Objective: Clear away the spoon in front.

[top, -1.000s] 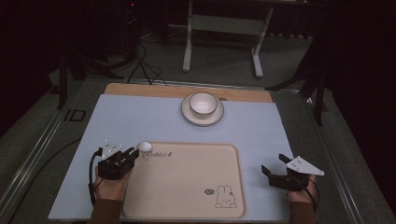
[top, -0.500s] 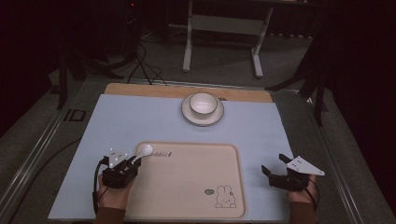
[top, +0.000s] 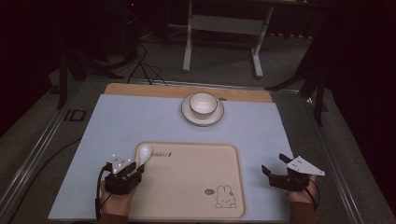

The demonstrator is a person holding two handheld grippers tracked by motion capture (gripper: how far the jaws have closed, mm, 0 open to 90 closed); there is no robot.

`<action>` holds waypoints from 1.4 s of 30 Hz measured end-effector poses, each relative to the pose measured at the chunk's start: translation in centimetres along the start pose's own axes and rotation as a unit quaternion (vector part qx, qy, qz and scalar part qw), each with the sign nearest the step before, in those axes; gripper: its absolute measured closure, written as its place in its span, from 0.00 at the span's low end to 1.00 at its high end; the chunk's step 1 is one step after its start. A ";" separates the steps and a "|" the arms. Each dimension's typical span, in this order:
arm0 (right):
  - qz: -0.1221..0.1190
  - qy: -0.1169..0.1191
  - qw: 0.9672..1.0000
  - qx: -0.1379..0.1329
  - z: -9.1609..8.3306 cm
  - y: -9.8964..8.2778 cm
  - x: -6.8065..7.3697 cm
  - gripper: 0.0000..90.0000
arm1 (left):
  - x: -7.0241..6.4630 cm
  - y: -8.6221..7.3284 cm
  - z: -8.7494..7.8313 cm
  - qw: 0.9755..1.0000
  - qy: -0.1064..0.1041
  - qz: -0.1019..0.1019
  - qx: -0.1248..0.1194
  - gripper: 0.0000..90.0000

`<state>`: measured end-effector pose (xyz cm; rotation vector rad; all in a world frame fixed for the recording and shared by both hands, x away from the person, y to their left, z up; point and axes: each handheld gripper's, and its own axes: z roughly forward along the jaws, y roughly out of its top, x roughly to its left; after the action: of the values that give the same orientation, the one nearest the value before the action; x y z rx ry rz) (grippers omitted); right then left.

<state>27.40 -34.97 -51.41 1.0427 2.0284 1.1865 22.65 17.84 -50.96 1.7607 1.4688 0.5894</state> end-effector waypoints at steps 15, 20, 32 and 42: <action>-0.002 -0.001 1.000 0.000 0.0 0.0 0.0 0.15 | 0.2 1.0 -0.5 0.999 -0.013 0.021 -0.038 0.58; -0.002 -0.002 1.000 0.001 -0.1 0.0 0.0 0.15 | 0.4 1.5 -0.6 0.998 -0.016 0.034 -0.049 0.56; -0.001 -0.001 1.000 -0.001 -0.1 0.0 0.0 0.15 | 2.2 3.3 -0.4 0.993 -0.012 0.077 -0.091 0.51; 0.001 -0.002 1.000 -0.002 -0.2 0.0 -0.1 0.15 | 6.6 4.5 -0.2 0.990 0.022 0.065 -0.127 0.51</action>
<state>27.31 -35.15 -51.36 1.0442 2.0213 1.1894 26.77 23.99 -48.07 1.6585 1.2517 0.8483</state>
